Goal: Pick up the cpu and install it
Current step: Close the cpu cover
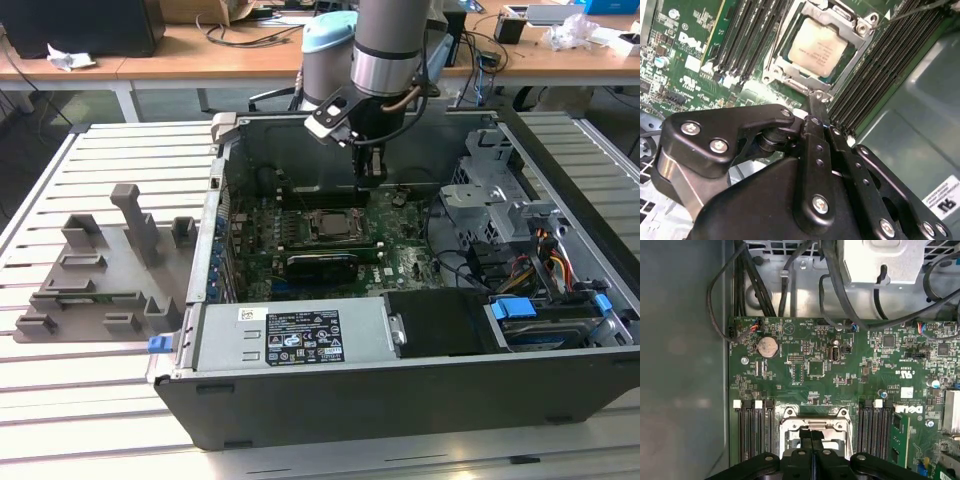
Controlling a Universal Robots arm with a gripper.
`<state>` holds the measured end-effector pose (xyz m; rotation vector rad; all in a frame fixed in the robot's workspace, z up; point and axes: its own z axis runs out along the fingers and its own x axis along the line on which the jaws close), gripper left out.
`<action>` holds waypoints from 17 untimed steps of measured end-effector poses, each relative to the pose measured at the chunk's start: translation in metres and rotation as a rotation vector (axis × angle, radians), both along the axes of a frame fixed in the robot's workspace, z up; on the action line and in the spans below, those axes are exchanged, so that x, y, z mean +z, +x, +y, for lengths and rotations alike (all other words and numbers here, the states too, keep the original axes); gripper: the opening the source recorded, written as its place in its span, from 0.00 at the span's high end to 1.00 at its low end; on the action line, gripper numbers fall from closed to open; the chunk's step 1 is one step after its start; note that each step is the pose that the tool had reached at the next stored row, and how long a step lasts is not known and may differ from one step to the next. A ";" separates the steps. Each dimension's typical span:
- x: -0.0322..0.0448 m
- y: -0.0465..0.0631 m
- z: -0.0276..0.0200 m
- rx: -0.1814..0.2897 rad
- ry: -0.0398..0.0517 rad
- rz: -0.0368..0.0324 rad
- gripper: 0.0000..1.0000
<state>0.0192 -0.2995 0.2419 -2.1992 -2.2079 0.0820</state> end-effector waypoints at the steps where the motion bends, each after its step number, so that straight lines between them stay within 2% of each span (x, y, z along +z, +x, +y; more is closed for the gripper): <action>1: -0.0033 -0.006 0.0000 0.000 -0.0001 0.0001 0.89; 5: -0.0112 -0.025 0.0000 0.000 0.0000 0.0001 0.89; 8: -0.0203 -0.040 0.0000 0.000 -0.0003 -0.0001 0.89; 13: -0.0275 -0.054 0.0000 0.000 -0.0014 0.0000 0.89; 17: -0.0303 -0.061 0.0000 0.000 -0.0015 0.0001 0.89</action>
